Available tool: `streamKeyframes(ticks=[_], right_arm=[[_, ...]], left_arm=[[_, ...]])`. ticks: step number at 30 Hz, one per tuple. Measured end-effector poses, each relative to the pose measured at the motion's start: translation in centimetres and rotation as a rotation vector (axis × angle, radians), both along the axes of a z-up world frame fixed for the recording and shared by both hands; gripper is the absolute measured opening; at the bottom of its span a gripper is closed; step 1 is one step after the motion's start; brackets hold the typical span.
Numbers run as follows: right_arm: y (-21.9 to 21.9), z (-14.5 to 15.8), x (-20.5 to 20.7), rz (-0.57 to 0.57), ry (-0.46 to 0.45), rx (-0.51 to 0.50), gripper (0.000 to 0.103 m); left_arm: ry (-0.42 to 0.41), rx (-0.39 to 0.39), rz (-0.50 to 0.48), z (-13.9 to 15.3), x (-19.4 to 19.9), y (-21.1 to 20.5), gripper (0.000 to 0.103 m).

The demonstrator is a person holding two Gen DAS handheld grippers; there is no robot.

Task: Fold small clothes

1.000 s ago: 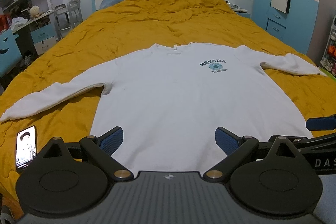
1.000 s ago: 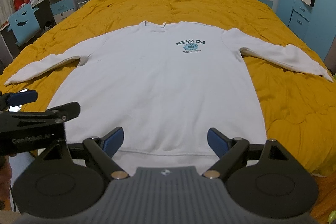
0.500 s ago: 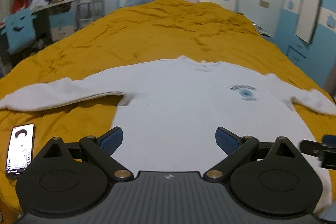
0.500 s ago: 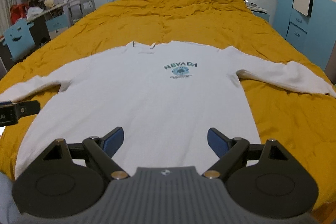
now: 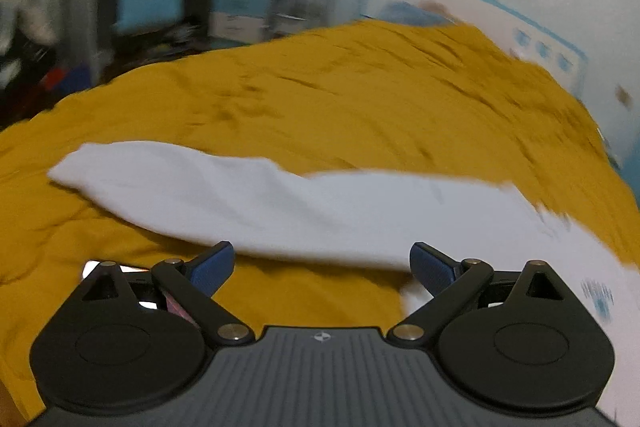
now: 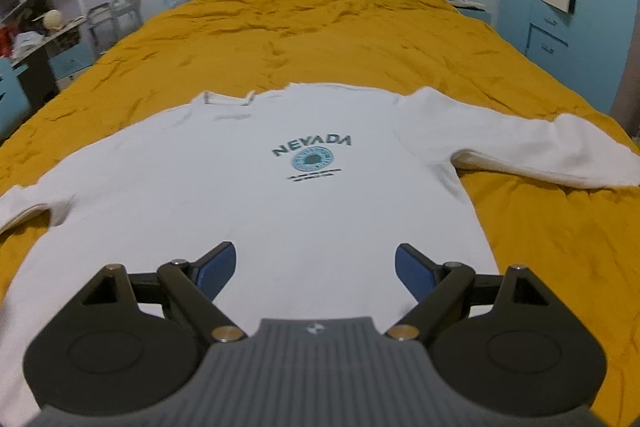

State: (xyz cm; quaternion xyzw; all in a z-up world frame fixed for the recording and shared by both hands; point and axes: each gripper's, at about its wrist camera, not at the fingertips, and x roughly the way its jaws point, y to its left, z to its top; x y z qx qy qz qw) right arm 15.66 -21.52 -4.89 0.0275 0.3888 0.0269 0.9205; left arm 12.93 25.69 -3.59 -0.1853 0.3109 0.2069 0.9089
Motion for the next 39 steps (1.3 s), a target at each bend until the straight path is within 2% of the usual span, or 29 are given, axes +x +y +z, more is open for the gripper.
streamKeyframes(ticks=[6,11,13,17,19,20,21,22,23,24,27,31,37,39], right_arm=[[0.3,-1.6,2.1,-0.020,0.006,-0.010,0.083],[1.1,-2.1,3.4,-0.017,0.010,-0.017,0.083],[1.9,-2.2,3.9,0.006,0.003,-0.007,0.083],[3.9,-2.3,4.4,0.081,-0.017,-0.026,0.083],[4.7,-2.5,4.6,0.099,-0.020,-0.056,0.083],[4.9,-2.5,4.6,0.099,-0.017,-0.059,0.083],[4.9,-2.6,4.7,0.092,-0.012,-0.058,0.083],[4.8,-2.7,4.8,0.081,-0.006,-0.056,0.083],[4.7,-2.7,4.8,0.073,-0.004,-0.057,0.083],[4.6,-2.7,4.8,0.068,-0.003,-0.059,0.083],[4.5,-2.6,4.6,0.063,-0.007,-0.066,0.082],[4.3,-2.4,4.3,0.064,-0.011,-0.056,0.082],[4.2,-2.0,3.5,0.080,-0.012,-0.038,0.081],[4.0,-1.8,3.2,0.083,-0.012,-0.041,0.075]], left_arm=[[-0.021,-0.092,0.225,-0.3,-2.6,9.6,0.103],[-0.071,-0.283,0.404,-2.4,-6.1,16.4,0.103],[-0.078,-0.325,0.447,-3.4,-6.8,18.0,0.103],[-0.091,-0.367,0.458,-4.8,-6.2,19.4,0.100],[-0.103,-0.354,0.465,-5.1,-5.7,19.8,0.087],[-0.109,-0.347,0.458,-5.1,-5.4,20.0,0.071],[-0.107,-0.350,0.453,-5.3,-5.0,20.2,0.050],[-0.107,-0.362,0.455,-5.5,-4.8,20.5,0.038],[-0.118,-0.374,0.453,-5.7,-4.8,20.6,0.020],[-0.130,-0.377,0.446,-5.7,-4.8,20.9,0.015],[-0.157,-0.294,0.416,-4.2,-4.6,20.0,0.011],[-0.215,-0.180,0.316,0.0,-3.8,15.9,0.010],[-0.250,0.062,0.028,7.1,-0.8,4.8,0.009],[-0.247,0.121,-0.062,8.3,0.2,0.8,0.009]])
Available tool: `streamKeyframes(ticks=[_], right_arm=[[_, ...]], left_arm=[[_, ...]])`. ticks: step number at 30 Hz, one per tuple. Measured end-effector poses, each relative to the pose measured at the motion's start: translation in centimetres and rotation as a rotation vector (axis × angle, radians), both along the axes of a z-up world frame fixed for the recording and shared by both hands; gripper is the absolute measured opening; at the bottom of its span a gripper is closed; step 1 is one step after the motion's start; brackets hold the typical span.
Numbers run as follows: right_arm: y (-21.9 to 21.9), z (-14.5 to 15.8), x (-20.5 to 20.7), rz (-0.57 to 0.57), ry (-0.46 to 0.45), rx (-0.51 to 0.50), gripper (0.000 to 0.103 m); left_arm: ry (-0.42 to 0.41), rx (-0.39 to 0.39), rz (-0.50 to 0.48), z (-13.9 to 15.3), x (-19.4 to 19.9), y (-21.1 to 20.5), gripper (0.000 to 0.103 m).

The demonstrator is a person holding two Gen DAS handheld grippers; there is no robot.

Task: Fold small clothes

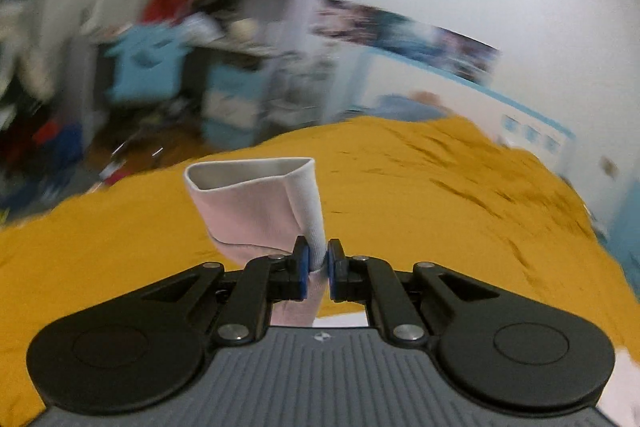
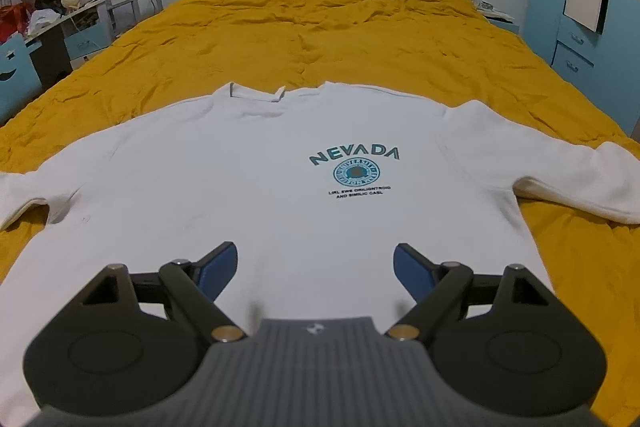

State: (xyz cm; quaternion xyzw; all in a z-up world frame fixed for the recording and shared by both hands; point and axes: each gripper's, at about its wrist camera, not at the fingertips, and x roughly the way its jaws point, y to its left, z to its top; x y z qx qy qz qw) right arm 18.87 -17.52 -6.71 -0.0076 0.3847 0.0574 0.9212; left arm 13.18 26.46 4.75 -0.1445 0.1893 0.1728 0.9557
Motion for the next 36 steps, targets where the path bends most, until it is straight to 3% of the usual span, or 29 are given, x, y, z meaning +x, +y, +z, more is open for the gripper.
streamKeyframes(ticks=[4,8,12,15,22,24,26,28,33,36], right_arm=[[-0.7,0.4,-0.6,-0.004,0.001,0.017,0.071],[-1.5,0.4,-1.3,-0.003,0.003,0.029,0.056],[-2.1,0.2,-1.7,-0.008,0.015,0.035,0.053],[-2.2,0.0,-1.8,-0.004,0.027,0.033,0.052],[-1.2,-0.5,-2.0,0.036,0.051,0.043,0.052],[-0.6,-0.6,-2.1,0.055,0.054,0.048,0.052],[0.0,-0.5,-2.2,0.074,0.055,0.051,0.052],[0.6,-0.3,-2.2,0.092,0.052,0.060,0.052],[1.8,0.5,-1.7,0.142,0.046,0.118,0.052],[2.9,0.9,-0.8,0.169,0.057,0.174,0.052]], left_arm=[[0.031,0.115,-0.162,0.6,2.0,-8.4,0.009],[0.076,0.159,-0.317,-0.6,3.6,-14.9,0.009],[0.164,0.210,-0.426,-3.7,4.7,-20.0,0.009],[0.255,0.195,-0.497,-6.7,5.8,-21.7,0.009],[0.428,0.037,-0.633,-12.1,5.5,-21.3,0.012],[0.451,-0.052,-0.683,-12.9,5.4,-20.7,0.025],[0.453,-0.179,-0.735,-13.1,5.6,-19.8,0.025],[0.438,-0.248,-0.753,-13.2,5.2,-18.9,0.025],[0.383,-0.297,-0.795,-11.9,4.1,-17.6,0.030],[0.361,-0.241,-0.746,-10.5,3.6,-16.4,0.030]])
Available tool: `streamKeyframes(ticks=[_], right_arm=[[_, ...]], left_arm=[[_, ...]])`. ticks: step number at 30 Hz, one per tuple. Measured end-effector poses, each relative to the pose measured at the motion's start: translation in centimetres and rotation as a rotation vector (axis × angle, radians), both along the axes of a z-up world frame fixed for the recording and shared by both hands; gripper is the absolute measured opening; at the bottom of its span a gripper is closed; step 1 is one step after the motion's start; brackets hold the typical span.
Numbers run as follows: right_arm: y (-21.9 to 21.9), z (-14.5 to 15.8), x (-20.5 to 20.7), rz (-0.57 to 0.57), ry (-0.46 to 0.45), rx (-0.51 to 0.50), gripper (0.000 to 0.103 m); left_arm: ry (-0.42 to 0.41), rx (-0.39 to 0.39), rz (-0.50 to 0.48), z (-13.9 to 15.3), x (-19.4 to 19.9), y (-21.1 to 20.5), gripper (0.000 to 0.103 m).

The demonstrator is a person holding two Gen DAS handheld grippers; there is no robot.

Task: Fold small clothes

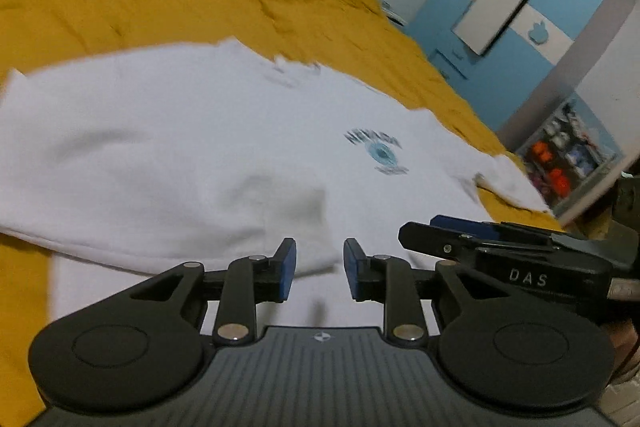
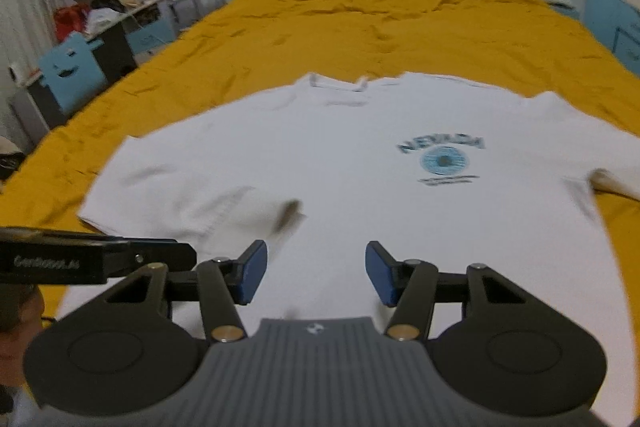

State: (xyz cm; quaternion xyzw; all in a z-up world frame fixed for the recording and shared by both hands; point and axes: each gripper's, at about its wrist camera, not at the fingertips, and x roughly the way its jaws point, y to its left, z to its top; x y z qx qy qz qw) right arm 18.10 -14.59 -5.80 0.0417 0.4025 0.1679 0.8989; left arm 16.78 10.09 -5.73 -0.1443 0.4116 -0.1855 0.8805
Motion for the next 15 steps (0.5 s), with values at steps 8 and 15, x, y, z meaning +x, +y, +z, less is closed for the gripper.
streamKeyframes(ticks=[8,15], right_arm=[[3.7,-2.7,3.9,0.026,0.143,0.099,0.047],[5.2,-5.7,6.4,-0.013,0.253,0.135,0.023]], left_arm=[[0.003,0.242,0.194,1.8,-0.6,4.9,0.030],[0.080,0.330,0.366,2.8,-0.9,9.2,0.031]])
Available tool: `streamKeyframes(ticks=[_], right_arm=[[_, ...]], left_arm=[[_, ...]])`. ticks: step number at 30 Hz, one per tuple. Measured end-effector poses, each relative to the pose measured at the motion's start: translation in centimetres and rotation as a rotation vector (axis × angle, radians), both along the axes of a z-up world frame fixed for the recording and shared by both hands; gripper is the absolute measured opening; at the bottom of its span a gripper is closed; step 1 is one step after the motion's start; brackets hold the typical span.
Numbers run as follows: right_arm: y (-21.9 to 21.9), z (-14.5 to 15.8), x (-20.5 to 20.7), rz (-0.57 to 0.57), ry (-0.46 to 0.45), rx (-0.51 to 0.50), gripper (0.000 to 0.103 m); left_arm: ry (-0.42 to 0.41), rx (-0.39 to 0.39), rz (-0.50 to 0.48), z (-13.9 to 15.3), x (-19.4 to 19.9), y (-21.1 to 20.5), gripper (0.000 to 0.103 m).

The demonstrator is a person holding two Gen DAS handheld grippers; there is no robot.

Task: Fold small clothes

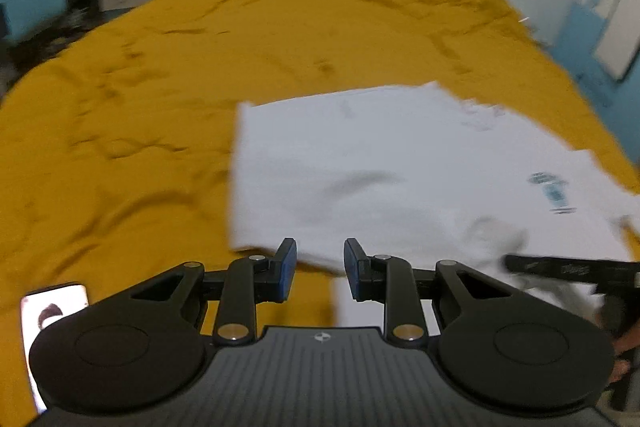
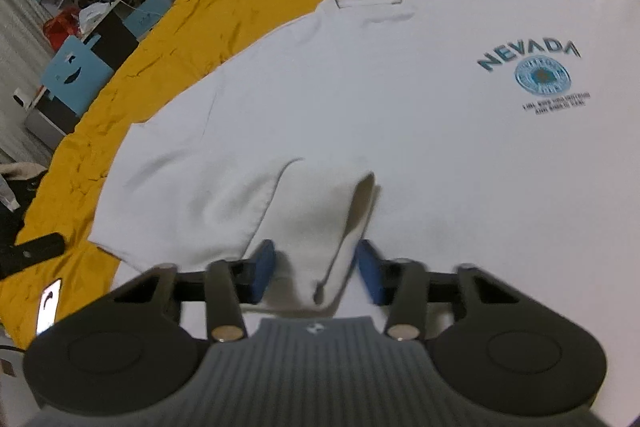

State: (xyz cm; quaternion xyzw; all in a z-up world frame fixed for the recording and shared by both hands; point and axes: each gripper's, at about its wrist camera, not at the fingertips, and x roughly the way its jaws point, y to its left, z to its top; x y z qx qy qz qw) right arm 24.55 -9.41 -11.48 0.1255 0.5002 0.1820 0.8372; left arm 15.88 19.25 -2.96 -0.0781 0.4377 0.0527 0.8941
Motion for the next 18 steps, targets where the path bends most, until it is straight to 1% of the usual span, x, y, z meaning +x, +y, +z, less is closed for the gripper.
streamKeyframes(ticks=[1,2,3,4,5,7,9,13,16,18], right_arm=[[0.3,0.0,0.1,0.003,-0.010,-0.008,0.017],[0.5,0.1,0.1,-0.002,-0.021,-0.010,0.008],[0.6,0.3,0.2,-0.010,-0.032,-0.008,0.004],[0.7,0.5,0.3,-0.012,-0.041,-0.006,0.002],[0.9,0.9,0.4,-0.012,-0.058,-0.005,0.001],[0.8,2.4,0.3,0.001,-0.114,-0.011,0.001],[1.4,4.1,0.8,0.034,-0.170,-0.018,0.000],[2.2,7.8,2.3,0.078,-0.250,-0.013,0.000],[2.9,11.1,4.0,0.097,-0.309,0.003,0.000],[3.6,13.3,4.9,0.114,-0.359,0.009,0.000]], left_arm=[[0.021,0.048,0.012,-0.1,0.3,-0.1,0.031],[0.036,0.100,0.020,-0.2,0.5,-0.3,0.031],[0.043,0.135,0.029,-0.3,0.5,-0.2,0.031],[0.048,0.143,0.035,-0.5,0.8,-0.1,0.031],[0.048,0.121,0.035,-0.6,0.8,0.1,0.031],[0.029,0.046,0.018,-1.1,1.0,0.1,0.031],[0.000,-0.022,-0.009,-1.7,0.8,0.2,0.035],[-0.037,-0.155,-0.025,-3.1,0.7,1.0,0.035],[-0.051,-0.192,-0.039,-3.7,0.7,1.0,0.039],[-0.062,-0.209,-0.037,-4.1,1.0,1.0,0.048]])
